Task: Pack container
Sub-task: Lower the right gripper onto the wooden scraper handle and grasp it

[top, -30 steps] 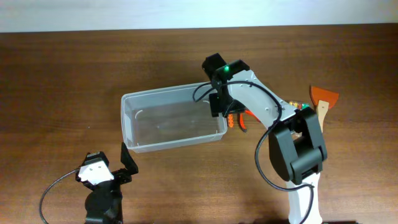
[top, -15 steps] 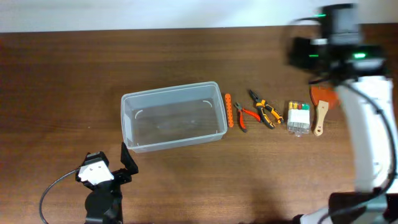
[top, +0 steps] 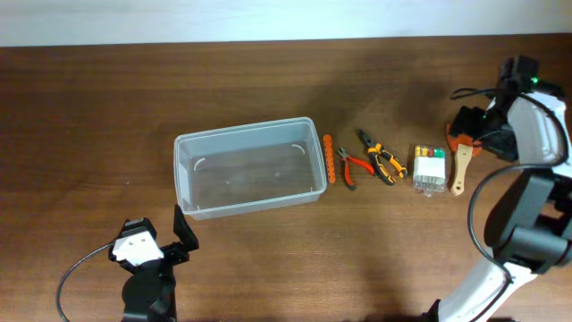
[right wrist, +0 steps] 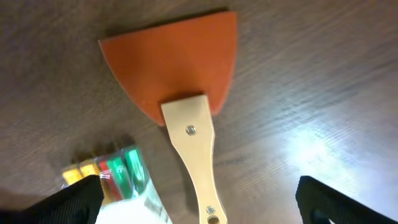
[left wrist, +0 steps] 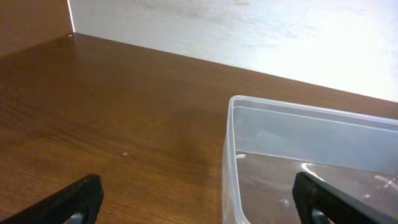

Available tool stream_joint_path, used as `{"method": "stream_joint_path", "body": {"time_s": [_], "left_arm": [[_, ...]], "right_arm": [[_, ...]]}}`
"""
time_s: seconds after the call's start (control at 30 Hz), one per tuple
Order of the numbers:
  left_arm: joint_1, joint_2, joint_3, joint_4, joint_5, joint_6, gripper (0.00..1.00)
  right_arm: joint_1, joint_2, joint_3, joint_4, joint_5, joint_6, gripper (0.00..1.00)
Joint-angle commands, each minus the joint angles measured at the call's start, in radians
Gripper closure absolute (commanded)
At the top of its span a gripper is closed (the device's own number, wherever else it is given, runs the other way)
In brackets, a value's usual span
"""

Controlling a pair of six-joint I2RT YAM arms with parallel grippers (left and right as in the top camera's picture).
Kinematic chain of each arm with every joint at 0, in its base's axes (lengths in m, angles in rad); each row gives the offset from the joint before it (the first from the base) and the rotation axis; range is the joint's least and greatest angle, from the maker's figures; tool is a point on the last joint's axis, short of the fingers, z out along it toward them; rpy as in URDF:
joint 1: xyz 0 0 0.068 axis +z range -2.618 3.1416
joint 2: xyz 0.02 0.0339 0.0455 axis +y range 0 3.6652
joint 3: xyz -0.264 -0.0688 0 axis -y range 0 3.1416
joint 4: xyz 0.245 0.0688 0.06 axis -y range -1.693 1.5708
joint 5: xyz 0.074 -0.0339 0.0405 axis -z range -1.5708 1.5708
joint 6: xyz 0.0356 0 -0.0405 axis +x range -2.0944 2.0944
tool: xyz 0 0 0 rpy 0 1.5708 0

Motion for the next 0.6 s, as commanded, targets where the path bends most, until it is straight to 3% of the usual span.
{"method": "stream_joint_path", "body": {"time_s": [0.0, 0.57], "left_arm": [[-0.004, -0.004, -0.004, -0.001, -0.004, 0.009, 0.01], [-0.004, -0.004, -0.004, -0.001, -0.003, 0.009, 0.01]], "right_arm": [[0.003, 0.050, 0.000, 0.020, -0.021, -0.019, 0.01], [0.003, 0.174, -0.002, 0.080, -0.021, -0.018, 0.25]]}}
